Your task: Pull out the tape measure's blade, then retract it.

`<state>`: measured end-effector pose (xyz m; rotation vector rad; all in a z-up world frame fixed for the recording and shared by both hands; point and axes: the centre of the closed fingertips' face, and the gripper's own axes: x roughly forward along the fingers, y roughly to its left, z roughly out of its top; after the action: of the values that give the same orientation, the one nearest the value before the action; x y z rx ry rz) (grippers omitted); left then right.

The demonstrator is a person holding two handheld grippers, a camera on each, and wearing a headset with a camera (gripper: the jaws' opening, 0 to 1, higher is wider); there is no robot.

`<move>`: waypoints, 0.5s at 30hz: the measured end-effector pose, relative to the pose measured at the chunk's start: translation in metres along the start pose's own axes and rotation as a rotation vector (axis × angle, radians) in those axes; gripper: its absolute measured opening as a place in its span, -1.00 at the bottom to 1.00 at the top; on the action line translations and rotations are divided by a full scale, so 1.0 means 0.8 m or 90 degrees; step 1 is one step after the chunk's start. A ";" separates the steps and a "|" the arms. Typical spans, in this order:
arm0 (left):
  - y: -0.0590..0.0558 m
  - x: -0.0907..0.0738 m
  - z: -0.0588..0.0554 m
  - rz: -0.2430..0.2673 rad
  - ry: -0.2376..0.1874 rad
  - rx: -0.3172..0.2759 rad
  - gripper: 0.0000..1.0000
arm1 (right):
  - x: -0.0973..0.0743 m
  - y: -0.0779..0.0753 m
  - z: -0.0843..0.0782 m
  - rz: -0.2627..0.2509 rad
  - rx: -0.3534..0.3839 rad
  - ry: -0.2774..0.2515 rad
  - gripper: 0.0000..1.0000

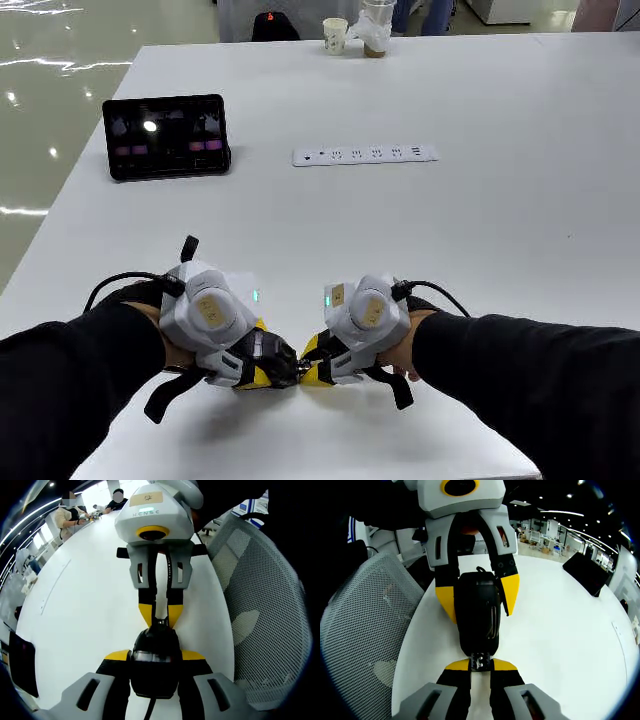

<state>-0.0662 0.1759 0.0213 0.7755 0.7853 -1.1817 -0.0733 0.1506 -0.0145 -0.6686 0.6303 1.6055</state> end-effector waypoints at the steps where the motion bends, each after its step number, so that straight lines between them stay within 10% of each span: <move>1: 0.000 0.000 0.000 0.000 -0.001 0.000 -0.40 | -0.001 0.000 0.000 0.000 0.001 0.000 -0.79; 15: 0.000 0.000 0.000 0.003 0.002 -0.001 -0.40 | -0.009 -0.002 -0.009 -0.003 0.012 0.006 -0.79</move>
<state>-0.0664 0.1762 0.0216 0.7774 0.7862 -1.1752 -0.0706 0.1407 -0.0139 -0.6640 0.6494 1.5916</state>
